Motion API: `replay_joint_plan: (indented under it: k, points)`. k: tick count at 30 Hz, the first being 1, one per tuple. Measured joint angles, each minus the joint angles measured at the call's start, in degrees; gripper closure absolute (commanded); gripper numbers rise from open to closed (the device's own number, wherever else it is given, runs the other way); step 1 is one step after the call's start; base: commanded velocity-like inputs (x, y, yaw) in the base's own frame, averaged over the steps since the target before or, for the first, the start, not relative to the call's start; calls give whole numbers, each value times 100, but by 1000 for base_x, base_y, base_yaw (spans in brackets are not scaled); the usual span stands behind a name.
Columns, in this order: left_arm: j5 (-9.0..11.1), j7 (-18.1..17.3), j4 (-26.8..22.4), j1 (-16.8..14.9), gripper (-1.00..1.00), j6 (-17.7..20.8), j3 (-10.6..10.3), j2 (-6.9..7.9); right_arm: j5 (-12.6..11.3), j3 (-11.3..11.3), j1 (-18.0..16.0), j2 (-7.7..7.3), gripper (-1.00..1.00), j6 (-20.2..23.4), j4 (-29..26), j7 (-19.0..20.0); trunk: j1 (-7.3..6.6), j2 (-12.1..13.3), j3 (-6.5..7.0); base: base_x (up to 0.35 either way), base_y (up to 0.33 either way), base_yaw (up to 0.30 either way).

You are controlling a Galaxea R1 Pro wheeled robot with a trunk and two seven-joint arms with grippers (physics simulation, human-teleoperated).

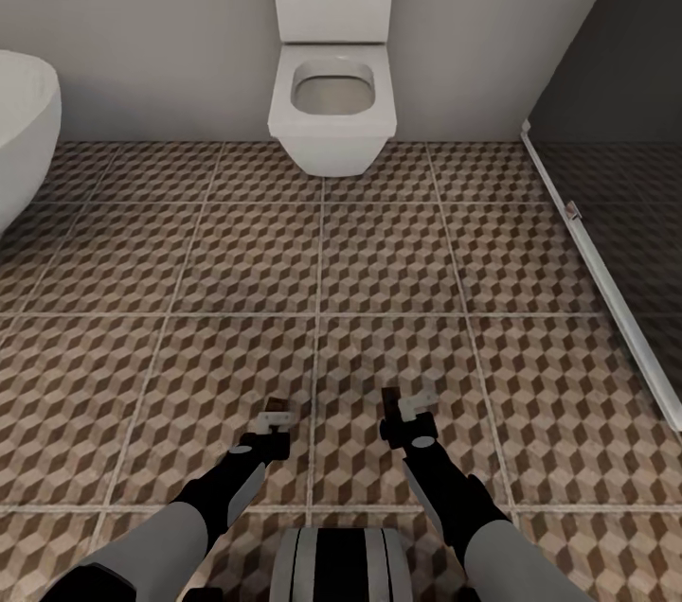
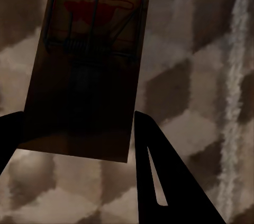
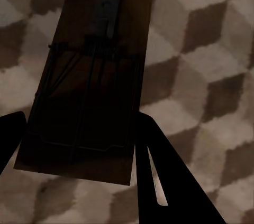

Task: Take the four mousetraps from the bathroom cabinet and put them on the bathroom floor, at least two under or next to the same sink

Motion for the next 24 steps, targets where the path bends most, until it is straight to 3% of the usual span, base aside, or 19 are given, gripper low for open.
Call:
replay_joint_plan:
  k: [19,24]
  points:
    - [0,0,0,0,100,0,0,-4,0,-2,0,14,100,-1,0,3,0,0,-2,2,0,0]
    - [0,0,0,1,100,3,0,-4,0,0,0,14,100,-2,0,3,-2,0,-2,152,0,0]
